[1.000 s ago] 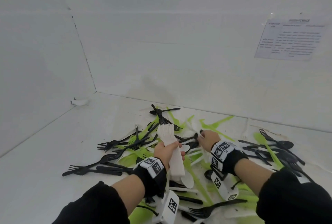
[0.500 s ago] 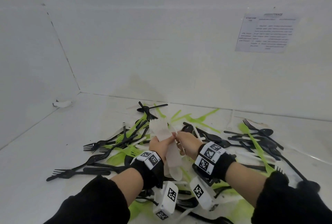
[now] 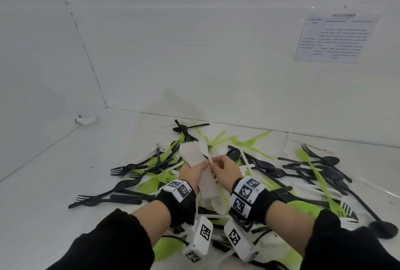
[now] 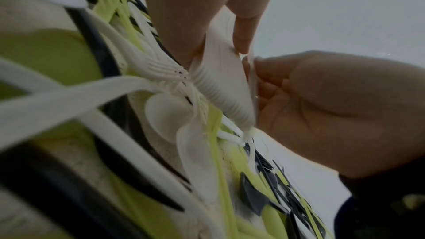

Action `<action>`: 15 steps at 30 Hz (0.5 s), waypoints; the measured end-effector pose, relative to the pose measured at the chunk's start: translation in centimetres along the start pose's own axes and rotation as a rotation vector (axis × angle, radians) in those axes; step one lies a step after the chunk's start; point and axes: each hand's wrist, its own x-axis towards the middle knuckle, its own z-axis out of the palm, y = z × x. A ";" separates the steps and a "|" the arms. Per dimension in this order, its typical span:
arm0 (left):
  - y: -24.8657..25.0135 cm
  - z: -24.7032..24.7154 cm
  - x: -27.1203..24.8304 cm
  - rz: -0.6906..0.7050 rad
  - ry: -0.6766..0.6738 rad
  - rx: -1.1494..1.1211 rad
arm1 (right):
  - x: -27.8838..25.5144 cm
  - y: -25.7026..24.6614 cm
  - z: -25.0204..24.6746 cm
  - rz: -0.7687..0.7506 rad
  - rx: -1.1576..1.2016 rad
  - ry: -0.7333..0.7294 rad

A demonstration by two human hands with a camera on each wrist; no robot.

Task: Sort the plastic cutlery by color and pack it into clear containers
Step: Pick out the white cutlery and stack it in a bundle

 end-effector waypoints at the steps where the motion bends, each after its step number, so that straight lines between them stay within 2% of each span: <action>1: 0.0 -0.2 0.0 -0.008 0.001 -0.004 | -0.1 -0.4 0.1 -0.030 -0.068 -0.005; 5: -0.2 -0.9 0.2 0.010 0.008 0.007 | -0.1 -1.0 0.4 0.000 -0.140 -0.001; 8: 0.2 -1.2 0.1 0.027 0.025 0.013 | 0.0 -1.2 0.5 -0.027 -0.091 -0.106; 11: 0.7 -2.2 0.2 0.040 0.062 0.006 | 0.1 -2.1 -0.6 -0.138 -0.244 -0.305; 15: 1.3 -3.3 0.2 0.041 0.060 0.027 | 2.6 -1.9 -2.1 -0.110 -0.588 -0.224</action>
